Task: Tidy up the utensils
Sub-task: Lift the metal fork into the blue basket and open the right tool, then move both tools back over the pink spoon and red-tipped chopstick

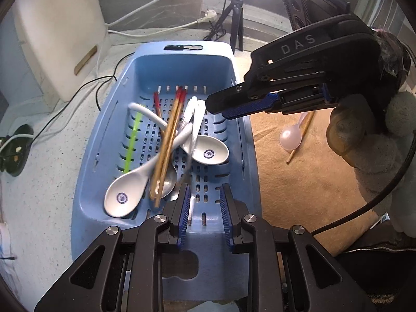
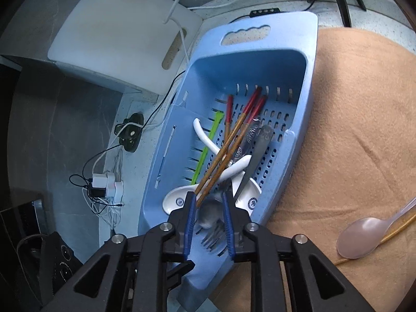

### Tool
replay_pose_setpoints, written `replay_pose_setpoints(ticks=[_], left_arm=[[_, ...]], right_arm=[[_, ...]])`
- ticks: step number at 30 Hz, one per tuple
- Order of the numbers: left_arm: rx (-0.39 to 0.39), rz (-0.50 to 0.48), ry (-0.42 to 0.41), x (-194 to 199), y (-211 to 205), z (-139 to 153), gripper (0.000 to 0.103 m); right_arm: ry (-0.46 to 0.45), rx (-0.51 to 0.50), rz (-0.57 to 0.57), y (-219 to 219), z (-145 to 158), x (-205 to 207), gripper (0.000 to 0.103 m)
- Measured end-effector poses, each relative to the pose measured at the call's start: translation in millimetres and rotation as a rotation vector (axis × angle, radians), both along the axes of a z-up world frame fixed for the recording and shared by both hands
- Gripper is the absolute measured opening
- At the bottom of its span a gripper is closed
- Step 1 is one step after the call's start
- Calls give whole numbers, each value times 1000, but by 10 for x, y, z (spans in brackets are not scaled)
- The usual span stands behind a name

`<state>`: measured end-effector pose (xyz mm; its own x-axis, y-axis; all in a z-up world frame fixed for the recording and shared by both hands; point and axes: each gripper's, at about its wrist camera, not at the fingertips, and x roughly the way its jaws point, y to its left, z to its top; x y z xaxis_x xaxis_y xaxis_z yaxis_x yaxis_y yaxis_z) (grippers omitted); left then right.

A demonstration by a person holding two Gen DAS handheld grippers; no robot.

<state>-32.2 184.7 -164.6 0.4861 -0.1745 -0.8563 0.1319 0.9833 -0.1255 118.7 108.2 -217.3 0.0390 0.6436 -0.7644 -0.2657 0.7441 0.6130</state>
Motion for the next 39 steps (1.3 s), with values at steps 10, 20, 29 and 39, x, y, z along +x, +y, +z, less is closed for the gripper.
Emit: replay_pose_setpoints(ticks=[10, 20, 29, 39], left_arm=[[18, 18, -29, -60, -89, 112, 21], [65, -20, -59, -72, -430, 210, 21], [66, -58, -72, 17, -809, 221, 39], [83, -146, -14, 300, -1302, 13, 44]], right_arm=[[-39, 10, 11, -147, 139, -52, 20], [-148, -18, 4, -572, 323, -127, 25], [-286, -46, -74, -1281, 471, -176, 50], [-351, -113, -241, -2201, 472, -172, 55]])
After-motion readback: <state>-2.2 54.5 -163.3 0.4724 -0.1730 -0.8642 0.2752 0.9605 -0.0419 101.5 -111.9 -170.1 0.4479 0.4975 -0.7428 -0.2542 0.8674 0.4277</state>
